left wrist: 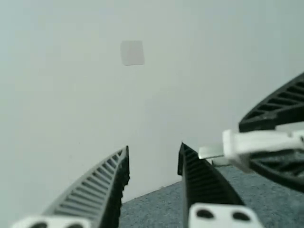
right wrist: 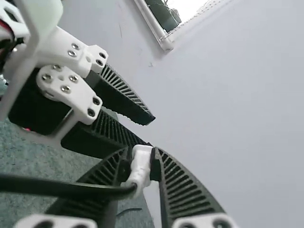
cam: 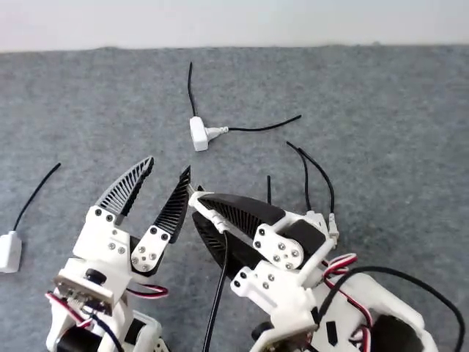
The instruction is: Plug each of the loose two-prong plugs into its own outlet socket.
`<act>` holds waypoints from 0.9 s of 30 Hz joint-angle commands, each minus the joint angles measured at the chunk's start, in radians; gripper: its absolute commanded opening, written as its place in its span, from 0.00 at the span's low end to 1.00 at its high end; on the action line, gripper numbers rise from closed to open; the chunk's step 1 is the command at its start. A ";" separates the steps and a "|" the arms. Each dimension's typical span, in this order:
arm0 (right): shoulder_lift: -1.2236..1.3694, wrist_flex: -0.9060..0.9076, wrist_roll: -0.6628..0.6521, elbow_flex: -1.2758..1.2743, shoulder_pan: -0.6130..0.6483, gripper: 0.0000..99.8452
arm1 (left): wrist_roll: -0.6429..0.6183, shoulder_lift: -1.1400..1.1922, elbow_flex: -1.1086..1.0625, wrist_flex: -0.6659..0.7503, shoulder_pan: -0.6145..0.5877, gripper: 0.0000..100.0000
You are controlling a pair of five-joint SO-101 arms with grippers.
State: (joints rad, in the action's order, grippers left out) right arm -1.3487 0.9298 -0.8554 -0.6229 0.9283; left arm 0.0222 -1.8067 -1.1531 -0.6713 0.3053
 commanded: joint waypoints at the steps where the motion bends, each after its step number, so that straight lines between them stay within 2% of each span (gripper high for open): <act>1: 0.005 0.015 0.011 0.002 -0.018 0.01 | -0.012 -0.014 -0.018 0.038 -0.006 0.16; 7: 0.010 -0.044 0.011 0.012 -0.018 0.01 | -0.005 -0.014 -0.168 0.213 -0.011 0.16; 12: 0.038 -0.061 0.012 0.008 -0.028 0.01 | 0.023 -0.012 -0.225 0.298 -0.049 0.16; 17: 0.188 -0.054 0.150 0.072 -0.182 0.01 | 0.023 -0.008 -0.271 0.390 -0.120 0.16; 22: 0.397 0.110 0.180 0.207 -0.288 0.01 | 0.023 -0.006 -0.312 0.448 -0.166 0.16; 27: 0.549 0.378 0.184 0.334 -0.340 0.01 | 0.023 -0.006 -0.317 0.382 -0.241 0.16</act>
State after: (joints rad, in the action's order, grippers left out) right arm -0.8654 1.1707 -0.6820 -0.3928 0.6122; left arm 0.0315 -1.8082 -1.4722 -0.2585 0.1166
